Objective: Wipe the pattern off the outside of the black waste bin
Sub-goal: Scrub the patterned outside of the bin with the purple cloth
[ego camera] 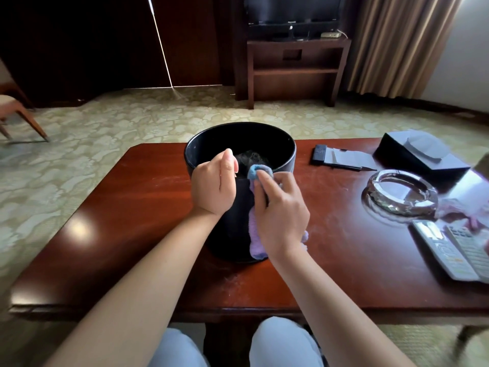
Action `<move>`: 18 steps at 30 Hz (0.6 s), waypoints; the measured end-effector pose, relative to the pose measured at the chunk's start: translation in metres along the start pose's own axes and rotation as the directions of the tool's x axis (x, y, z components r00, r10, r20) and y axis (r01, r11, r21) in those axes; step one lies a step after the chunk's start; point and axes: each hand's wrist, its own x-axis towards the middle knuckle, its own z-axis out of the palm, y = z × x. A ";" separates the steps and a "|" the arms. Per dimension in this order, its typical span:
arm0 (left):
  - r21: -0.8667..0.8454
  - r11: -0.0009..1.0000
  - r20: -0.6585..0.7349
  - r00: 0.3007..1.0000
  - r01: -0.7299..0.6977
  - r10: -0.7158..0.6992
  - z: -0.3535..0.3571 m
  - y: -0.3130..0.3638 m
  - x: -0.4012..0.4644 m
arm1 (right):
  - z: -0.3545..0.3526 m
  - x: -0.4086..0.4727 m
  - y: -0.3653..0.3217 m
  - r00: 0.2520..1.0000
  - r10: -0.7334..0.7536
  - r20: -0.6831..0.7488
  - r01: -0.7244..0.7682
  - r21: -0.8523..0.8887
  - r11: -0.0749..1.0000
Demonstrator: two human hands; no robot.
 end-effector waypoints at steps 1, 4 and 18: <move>0.010 1.000 -0.003 1.000 -0.006 0.007 0.000 0.000 0.000 | 0.001 -0.002 0.000 0.997 -0.072 0.022 0.072 -0.012 0.997; 0.035 0.999 -0.014 0.999 -0.028 0.028 0.002 0.001 -0.001 | 0.002 -0.003 0.005 0.992 -0.124 0.023 0.124 -0.022 0.992; 0.262 0.955 0.022 0.990 -0.137 0.136 0.008 -0.001 0.000 | 0.020 -0.079 0.052 0.969 0.160 0.188 -0.150 -0.068 0.986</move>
